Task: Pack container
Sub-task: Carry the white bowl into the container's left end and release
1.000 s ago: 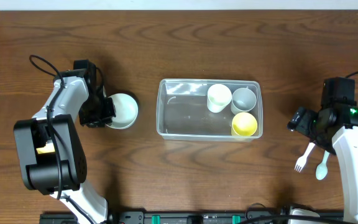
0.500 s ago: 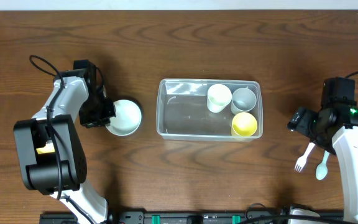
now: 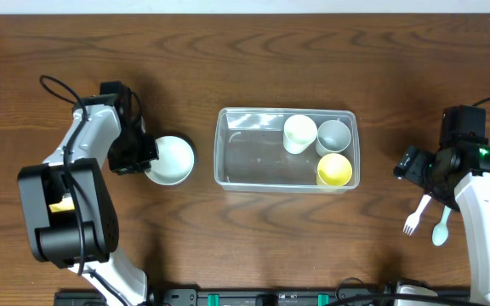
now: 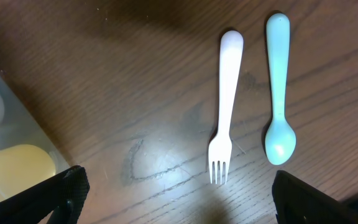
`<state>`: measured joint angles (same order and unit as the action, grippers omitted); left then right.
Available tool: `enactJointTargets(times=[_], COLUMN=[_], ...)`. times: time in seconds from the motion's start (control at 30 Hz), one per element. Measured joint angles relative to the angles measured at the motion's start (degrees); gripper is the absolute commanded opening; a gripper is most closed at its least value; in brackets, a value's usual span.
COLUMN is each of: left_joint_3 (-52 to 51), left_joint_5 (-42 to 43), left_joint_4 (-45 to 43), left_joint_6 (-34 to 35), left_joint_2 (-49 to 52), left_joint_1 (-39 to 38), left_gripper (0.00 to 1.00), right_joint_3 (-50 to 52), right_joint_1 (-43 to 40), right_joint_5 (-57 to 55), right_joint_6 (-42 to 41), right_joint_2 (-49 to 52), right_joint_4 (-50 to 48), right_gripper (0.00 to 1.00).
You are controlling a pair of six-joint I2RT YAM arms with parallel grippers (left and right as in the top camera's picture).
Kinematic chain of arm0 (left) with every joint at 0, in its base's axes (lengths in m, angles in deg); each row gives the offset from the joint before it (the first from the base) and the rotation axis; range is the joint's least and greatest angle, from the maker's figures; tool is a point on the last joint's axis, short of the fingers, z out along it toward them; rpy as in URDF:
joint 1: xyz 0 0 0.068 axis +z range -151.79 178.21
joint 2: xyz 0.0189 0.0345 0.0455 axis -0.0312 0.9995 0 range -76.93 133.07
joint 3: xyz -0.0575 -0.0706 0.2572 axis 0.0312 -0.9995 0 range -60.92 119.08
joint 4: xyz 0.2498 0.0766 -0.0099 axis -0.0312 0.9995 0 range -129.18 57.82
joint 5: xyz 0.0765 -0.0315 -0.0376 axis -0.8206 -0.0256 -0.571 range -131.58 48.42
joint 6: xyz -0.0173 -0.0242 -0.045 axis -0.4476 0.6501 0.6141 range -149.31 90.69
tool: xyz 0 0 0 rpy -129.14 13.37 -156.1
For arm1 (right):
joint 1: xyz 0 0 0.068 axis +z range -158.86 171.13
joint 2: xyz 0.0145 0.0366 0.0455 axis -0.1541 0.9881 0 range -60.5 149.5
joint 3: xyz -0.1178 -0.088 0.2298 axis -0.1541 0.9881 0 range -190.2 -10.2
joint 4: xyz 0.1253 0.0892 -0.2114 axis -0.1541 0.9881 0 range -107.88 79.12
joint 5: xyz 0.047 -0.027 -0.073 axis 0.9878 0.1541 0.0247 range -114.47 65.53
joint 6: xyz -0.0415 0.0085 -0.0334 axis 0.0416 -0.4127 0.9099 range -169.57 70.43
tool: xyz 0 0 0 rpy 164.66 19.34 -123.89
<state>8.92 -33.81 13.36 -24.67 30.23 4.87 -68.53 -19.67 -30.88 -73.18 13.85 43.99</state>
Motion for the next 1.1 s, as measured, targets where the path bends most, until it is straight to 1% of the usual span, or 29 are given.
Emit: enactJointTargets(times=[0.17, 0.43, 0.57, 0.7, 0.8, 0.87, 0.93, 1.1], left_joint_3=[0.02, 0.15, 0.20, 0.33, 0.39, 0.42, 0.48, 0.48], left_joint_5=[-0.26, -0.26, 0.24, 0.96, 1.11, 1.18, 1.33, 1.31], left_joint_4=[0.09, 1.20, 0.55, -3.15, -6.56, -9.40, -11.26, -12.70], left_joint_6=[0.02, 1.33, 1.55, 1.55, 1.53, 1.49, 1.33, 1.31], left_joint_2=[-5.35, -20.92, -29.49, -35.08, -35.45, -33.64, -30.97, -22.05], left_joint_1=[0.00, -1.51, -6.99, -16.02, -22.43, -26.67, -29.22, -31.10], left_gripper=[0.06, 0.06, 0.06, 0.06, 0.06, 0.06, 0.06, 0.06], right_joint_3=[0.00, 0.00, 0.00, 0.00, 0.00, 0.00, 0.00, 0.00], right_joint_1=[0.00, 0.00, 0.00, 0.00, 0.00, 0.00, 0.00, 0.00], right_joint_5=[0.02, 0.02, 0.02, 0.02, 0.02, 0.00, 0.02, 0.02], right_joint_6=[0.00, 0.02, 0.02, 0.02, 0.02, 0.00, 0.02, 0.02], right_joint_2=[0.00, 0.00, 0.00, 0.00, 0.00, 0.00, 0.00, 0.00], right_joint_4=[0.00, 0.00, 0.00, 0.00, 0.00, 0.02, 0.02, 0.13], right_gripper=[0.96, 0.95, 0.95, 0.95, 0.96, 0.96, 0.96, 0.96])
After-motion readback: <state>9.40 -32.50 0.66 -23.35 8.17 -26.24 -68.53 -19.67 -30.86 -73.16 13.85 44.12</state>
